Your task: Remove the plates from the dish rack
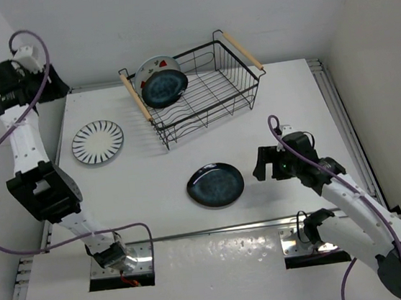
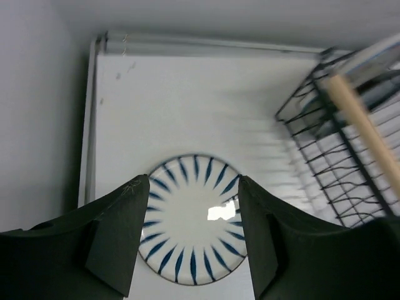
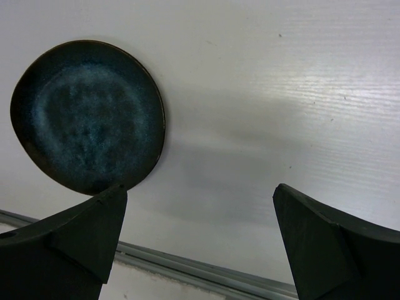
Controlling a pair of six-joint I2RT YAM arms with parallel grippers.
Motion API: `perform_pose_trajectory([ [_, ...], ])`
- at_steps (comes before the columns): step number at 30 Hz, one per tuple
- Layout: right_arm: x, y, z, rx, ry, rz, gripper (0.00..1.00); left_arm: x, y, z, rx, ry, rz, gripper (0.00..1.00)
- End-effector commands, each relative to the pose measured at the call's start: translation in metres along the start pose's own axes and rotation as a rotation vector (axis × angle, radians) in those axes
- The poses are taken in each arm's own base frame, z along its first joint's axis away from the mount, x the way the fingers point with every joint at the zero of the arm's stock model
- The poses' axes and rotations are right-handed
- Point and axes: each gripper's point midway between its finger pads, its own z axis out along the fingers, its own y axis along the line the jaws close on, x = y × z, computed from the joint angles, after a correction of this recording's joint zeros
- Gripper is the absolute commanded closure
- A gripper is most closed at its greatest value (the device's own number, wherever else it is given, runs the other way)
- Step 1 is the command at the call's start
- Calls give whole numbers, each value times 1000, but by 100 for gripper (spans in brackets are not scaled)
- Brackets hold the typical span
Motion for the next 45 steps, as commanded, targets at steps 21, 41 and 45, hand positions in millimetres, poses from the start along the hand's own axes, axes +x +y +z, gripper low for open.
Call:
perform_pose_trajectory([
  [21, 10, 17, 31, -152, 11, -119, 2, -5, -303, 132, 350, -78, 483, 25],
  [41, -14, 39, 63, -201, 139, -169, 1, 57, -274, 198, 278, -5, 536, 31],
  [45, -16, 43, 64, -209, 150, -175, 1, 71, -270, 206, 298, 27, 524, 37],
])
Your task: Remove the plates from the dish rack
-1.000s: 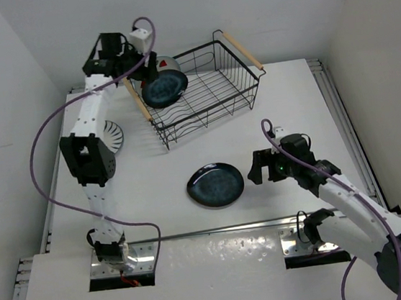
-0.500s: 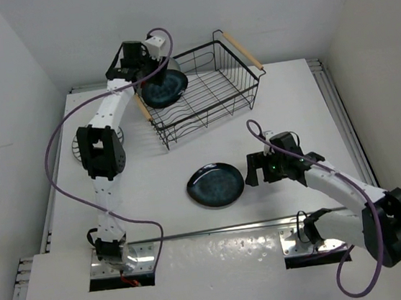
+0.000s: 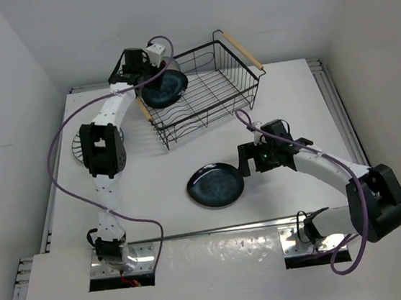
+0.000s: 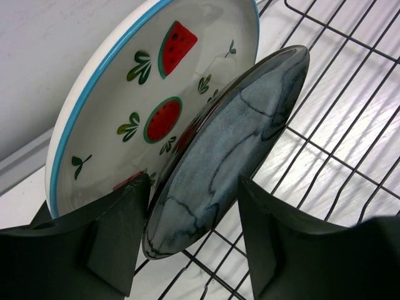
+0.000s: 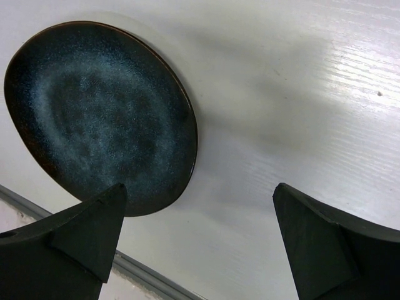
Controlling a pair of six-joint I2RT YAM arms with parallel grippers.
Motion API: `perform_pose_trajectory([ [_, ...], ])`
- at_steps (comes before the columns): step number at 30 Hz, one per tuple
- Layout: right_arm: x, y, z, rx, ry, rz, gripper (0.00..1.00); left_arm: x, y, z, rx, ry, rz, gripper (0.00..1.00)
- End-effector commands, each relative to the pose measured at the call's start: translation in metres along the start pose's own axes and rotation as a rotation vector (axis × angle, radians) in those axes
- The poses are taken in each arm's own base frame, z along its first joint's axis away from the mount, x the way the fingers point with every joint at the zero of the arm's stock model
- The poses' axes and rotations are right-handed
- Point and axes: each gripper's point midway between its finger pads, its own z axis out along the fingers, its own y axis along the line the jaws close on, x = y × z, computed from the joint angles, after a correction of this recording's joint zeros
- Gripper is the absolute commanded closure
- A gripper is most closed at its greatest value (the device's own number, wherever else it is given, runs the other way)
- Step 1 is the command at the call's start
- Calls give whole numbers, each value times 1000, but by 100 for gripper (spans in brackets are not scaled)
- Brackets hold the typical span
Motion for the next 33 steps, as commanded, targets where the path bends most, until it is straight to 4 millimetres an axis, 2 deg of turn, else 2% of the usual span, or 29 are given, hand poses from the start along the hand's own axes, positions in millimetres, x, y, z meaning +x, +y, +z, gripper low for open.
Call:
perform_pose_trajectory([
  [1, -20, 11, -2, -36, -39, -41, 1, -2, 5, 5, 16, -36, -3, 40],
  [5, -19, 10, -3, -36, -33, -42, 1, 9, 0, 15, 46, -19, 9, 45],
  [6, -19, 11, -3, -35, -35, -43, 1, 5, 1, 15, 45, -25, 10, 47],
  [12, -17, 11, -4, -37, -36, -35, 1, 14, -8, 20, 105, -9, 39, 55],
  [13, -17, 10, -4, -37, -39, -36, 1, 20, -10, 24, 108, 9, 40, 57],
  [17, -19, 12, -5, -39, -40, -38, 1, 21, -10, 22, 114, 17, 47, 72],
  [20, -21, 14, -5, -51, -46, -37, 1, 14, -9, 17, 108, 0, 72, 82],
  [23, -23, 18, -5, -66, -47, -36, 1, 5, -10, 9, 97, -13, 157, 99],
  [28, -26, 20, -7, -75, -52, -40, 1, -13, -4, -7, 54, -43, 257, 100],
  [33, -31, 23, -11, -80, -68, -43, 1, -51, 0, -29, 40, -143, 272, 100],
])
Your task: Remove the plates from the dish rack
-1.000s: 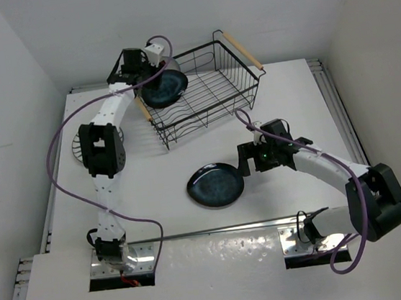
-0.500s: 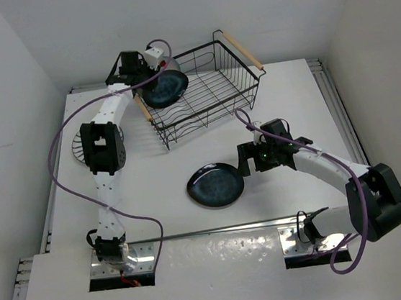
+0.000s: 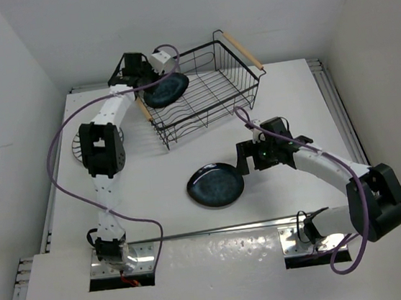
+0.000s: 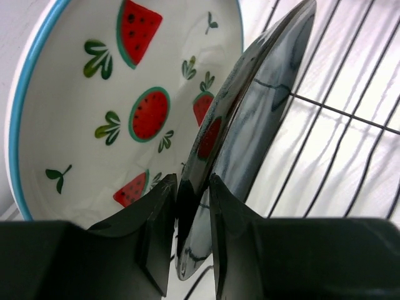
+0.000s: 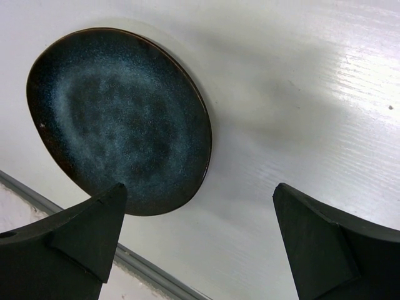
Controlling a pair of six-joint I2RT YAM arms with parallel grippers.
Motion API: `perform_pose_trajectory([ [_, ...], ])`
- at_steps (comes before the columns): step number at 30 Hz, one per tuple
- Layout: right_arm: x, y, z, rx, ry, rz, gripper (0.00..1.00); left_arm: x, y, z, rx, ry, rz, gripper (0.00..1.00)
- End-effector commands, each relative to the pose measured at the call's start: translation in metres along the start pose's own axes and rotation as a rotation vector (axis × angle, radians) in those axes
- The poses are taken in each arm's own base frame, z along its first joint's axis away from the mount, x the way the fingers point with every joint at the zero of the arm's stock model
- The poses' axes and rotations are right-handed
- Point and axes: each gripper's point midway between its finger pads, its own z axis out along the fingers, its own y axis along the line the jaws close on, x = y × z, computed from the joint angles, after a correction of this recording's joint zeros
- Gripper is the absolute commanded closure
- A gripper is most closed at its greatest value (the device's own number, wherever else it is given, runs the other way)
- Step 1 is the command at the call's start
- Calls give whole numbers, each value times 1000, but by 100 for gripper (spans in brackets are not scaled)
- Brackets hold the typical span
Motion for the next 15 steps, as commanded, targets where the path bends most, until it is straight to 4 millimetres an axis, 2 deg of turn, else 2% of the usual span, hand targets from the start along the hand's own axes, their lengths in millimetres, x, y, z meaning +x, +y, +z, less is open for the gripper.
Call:
perform_pose_trajectory([
  [1, -26, 15, -10, -41, -70, -35, 1, -70, 13, -40, -44, -164, 73, 100],
  [11, -29, 19, -17, -46, -95, -46, 1, -107, 10, -68, -21, -253, 65, 100],
  [15, -27, 19, -19, -48, -105, -40, 1, -104, 12, -69, -34, -236, 78, 100],
])
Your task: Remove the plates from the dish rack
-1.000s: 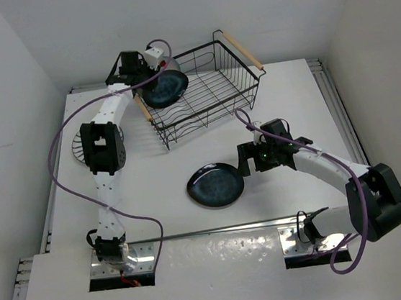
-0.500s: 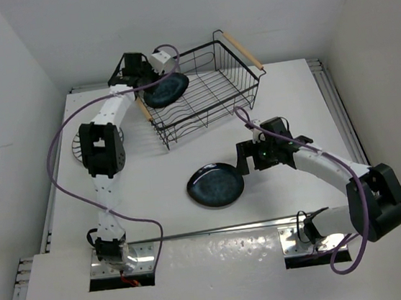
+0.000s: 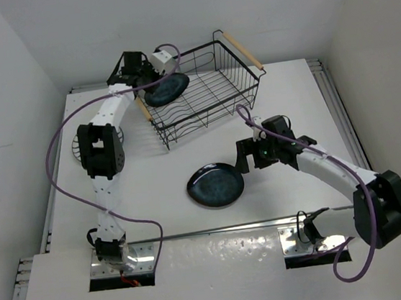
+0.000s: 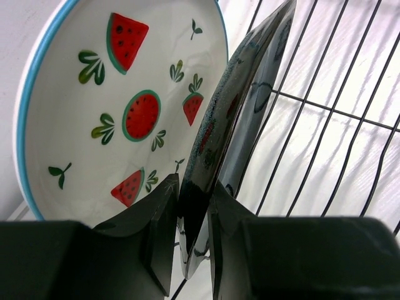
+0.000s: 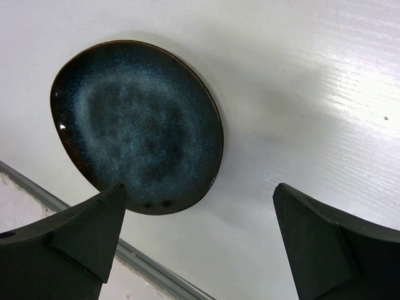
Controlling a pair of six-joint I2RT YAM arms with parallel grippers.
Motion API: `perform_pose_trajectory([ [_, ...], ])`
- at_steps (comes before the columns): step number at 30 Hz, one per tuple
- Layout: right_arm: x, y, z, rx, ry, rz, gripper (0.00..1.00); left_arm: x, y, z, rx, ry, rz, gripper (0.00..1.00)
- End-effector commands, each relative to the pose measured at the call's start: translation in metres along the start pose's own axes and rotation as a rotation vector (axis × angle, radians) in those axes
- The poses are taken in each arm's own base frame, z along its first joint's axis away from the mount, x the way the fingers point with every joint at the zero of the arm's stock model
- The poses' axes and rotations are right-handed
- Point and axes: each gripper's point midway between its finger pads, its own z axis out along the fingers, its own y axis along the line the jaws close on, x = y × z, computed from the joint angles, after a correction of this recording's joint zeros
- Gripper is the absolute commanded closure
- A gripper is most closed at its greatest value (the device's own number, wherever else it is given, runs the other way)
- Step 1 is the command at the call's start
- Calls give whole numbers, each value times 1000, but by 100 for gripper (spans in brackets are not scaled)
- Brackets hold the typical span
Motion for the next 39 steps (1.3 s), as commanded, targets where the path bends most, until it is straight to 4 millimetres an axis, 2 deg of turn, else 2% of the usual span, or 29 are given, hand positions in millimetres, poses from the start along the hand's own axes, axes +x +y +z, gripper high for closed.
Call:
perform_pose_trajectory([
  [1, -14, 10, -8, -28, -56, -21, 1, -94, 25, -58, -94, -219, 58, 100],
  [5, -12, 9, -9, -21, -61, -19, 1, -109, 35, -70, -138, -252, 51, 100],
  [10, -13, 9, -11, -18, -67, -17, 1, -128, 36, -84, -136, -295, 40, 100],
  [19, -14, 10, -16, -15, -78, -23, 1, -123, 38, -89, -103, -305, -58, 100],
  [22, -12, 8, -17, -7, -81, -23, 1, -131, 50, -100, -104, -344, -106, 100],
  [25, -11, 8, -18, -5, -81, -18, 1, -142, 53, -113, -90, -384, -159, 100],
  [33, -13, 8, -21, -1, -99, -10, 1, -167, 51, -139, 31, -497, -295, 100],
  [39, -13, 6, -27, 23, -111, -7, 1, -185, 41, -163, 102, -538, -352, 100],
])
